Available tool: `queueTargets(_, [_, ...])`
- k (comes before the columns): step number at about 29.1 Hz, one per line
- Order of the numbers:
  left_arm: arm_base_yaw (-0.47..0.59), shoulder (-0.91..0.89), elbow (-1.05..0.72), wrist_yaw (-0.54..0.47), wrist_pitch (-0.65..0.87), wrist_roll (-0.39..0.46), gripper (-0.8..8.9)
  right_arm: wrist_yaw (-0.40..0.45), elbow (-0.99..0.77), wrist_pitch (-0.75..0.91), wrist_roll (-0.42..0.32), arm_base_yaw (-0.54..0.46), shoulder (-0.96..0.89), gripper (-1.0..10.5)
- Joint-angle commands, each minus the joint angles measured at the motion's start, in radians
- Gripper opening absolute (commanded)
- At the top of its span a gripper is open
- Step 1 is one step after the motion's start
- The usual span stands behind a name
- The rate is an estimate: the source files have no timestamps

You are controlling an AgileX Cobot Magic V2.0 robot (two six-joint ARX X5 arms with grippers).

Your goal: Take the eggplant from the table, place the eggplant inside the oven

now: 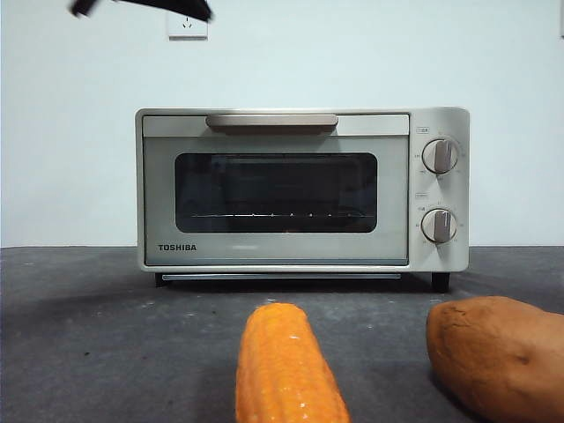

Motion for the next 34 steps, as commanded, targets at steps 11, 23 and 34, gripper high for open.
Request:
queueTargets(11, [-0.113, 0.335, 0.309, -0.200, -0.230, 0.198, 0.06, 0.006, -0.195, -0.073, 0.116, 0.015, -0.238, 1.3])
queueTargets(23, [-0.154, 0.405, 0.315, -0.270, -0.323, 0.229, 0.06, 0.007, -0.259, -0.073, 0.140, 0.015, -0.334, 1.3])
queueTargets(34, [-0.287, 0.404, 0.389, -0.269, -0.703, 0.276, 0.06, 0.006, -0.259, -0.073, 0.140, 0.015, -0.332, 1.3])
